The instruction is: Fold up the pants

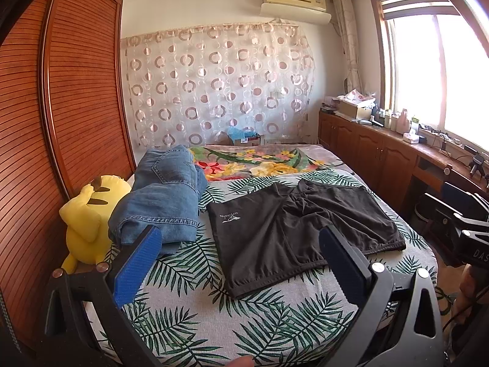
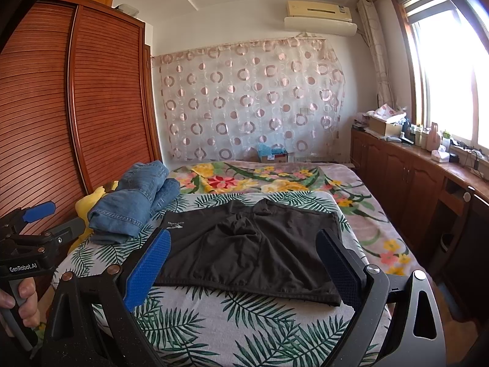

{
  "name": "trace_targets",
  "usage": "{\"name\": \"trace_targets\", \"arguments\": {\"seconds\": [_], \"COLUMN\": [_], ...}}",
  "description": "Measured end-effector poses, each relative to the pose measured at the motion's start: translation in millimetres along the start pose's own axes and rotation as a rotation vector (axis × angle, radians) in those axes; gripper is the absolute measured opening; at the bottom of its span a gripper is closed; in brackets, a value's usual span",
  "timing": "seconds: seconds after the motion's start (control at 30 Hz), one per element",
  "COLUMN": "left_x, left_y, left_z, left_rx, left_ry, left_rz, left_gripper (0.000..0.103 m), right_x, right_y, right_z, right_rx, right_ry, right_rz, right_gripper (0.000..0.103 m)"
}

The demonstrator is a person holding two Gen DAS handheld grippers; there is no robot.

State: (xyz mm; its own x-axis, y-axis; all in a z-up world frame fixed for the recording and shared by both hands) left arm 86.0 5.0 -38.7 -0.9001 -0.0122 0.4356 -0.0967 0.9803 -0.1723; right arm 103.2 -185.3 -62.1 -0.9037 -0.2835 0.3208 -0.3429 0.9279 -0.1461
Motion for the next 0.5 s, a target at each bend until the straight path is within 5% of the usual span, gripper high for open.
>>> {"name": "trace_targets", "arguments": {"seconds": [0.5], "left_x": [2.4], "left_y": [-1.7], "left_z": [-2.2], "left_rx": [-0.001], "left_ry": [-0.004], "left_rz": [0.001], "left_gripper": [0.103], "right_x": [0.7], "right_y": [-0.5], "right_z": [-0.2], "right_rx": [0.0], "right_ry": [-0.003], "right_rz": [0.002], "right_gripper": [0.096]}}
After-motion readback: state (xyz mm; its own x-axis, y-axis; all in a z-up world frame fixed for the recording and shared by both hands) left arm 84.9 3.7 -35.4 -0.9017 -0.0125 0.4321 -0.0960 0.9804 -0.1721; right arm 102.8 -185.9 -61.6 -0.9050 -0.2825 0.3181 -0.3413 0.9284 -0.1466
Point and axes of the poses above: each gripper's, at about its wrist camera, not at the fingertips, and x roughly against the way its jaws point, y to its left, z to its underside, the point moved 10 cm from there along -x, roughly the way its jaws point, and after that the axes turned 13 degrees about x, right-handed, at the moved point
